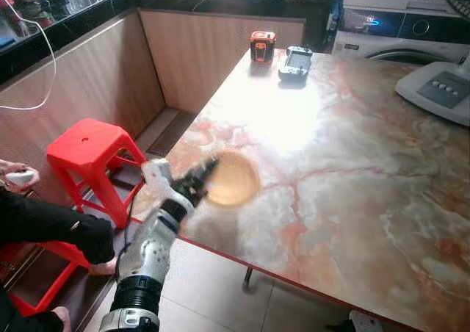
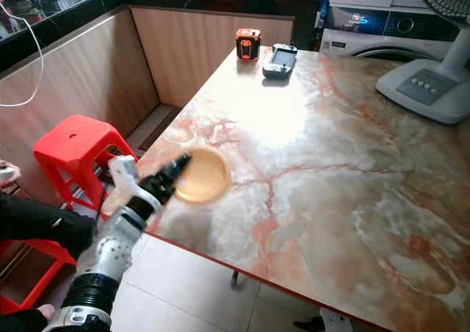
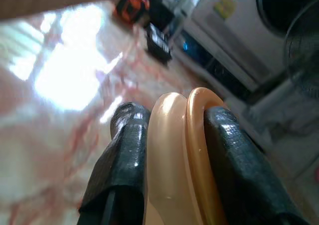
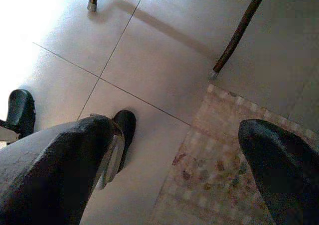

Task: Restocking fridge

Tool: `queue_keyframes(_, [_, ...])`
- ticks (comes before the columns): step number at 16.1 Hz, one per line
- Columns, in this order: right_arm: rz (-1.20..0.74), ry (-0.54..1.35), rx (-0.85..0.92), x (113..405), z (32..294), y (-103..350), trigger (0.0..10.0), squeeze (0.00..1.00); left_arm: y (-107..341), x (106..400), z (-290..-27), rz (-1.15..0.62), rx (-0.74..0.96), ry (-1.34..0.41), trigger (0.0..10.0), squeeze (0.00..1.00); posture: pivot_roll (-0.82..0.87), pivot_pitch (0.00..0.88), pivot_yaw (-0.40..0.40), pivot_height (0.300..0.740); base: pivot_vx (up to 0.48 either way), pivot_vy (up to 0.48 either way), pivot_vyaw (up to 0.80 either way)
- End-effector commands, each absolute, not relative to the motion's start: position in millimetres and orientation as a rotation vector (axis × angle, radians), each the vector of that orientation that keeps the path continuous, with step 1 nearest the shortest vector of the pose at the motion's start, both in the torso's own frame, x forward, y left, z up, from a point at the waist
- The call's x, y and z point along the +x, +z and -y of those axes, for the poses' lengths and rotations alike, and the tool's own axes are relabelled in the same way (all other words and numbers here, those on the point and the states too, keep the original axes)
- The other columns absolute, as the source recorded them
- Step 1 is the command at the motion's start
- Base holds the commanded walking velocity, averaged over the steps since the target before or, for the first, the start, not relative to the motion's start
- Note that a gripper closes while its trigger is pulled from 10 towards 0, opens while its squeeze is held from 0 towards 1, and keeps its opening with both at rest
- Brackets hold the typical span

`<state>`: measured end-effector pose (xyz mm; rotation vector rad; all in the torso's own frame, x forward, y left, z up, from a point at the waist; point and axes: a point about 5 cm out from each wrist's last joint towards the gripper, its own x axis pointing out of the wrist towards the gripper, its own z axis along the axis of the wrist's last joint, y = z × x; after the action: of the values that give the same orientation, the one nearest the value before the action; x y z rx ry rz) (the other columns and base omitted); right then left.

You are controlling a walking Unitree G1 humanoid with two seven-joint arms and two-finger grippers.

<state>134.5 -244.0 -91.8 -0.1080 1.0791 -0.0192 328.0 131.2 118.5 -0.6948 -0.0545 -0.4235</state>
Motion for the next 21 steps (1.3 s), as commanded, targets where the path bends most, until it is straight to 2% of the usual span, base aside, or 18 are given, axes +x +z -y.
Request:
queue_keyframes(1, [-1.076,-0.047,-0.067,129,242,-94,10.0,0.00,131,324,-137,0.110,-0.670,-0.380,10.0,0.00,-0.09,0.000,0.051,0.740,0.000,0.000,0.00])
queue_keyframes(2, [-1.075,-0.050,-0.063,129,241,-94,10.0,0.00,135,322,-140,0.132,-0.622,-0.328,10.0,0.00,-0.09,0.000,0.053,0.740,0.000,0.000,0.00])
queue_keyframes(3, [-1.067,-0.069,-0.040,128,241,-95,10.0,0.00,141,321,-148,0.173,-0.493,-0.190,10.0,0.00,-0.08,0.000,0.062,0.740,0.000,0.000,0.00])
queue_keyframes(4, [-1.063,-0.075,-0.034,128,240,-95,10.0,0.00,144,315,-149,0.192,-0.360,-0.131,10.0,0.00,-0.08,0.000,0.075,0.740,0.000,0.000,0.00])
queue_keyframes(9, [-1.046,-0.083,-0.018,130,235,-95,10.0,0.00,140,305,-138,0.189,-0.025,-0.152,10.0,0.00,-0.08,0.000,0.092,0.740,0.000,0.000,0.00])
queue_keyframes(12, [-1.029,-0.106,0.000,130,236,-95,10.0,0.00,148,308,-137,0.233,0.031,-0.135,10.0,0.00,-0.09,0.000,0.090,0.740,0.000,0.000,0.00])
queue_keyframes(21, [-1.028,-0.102,-0.010,130,236,-94,10.0,0.00,150,310,-128,0.254,0.025,-0.161,10.0,0.00,-0.08,0.000,0.086,0.740,0.000,0.000,0.00])
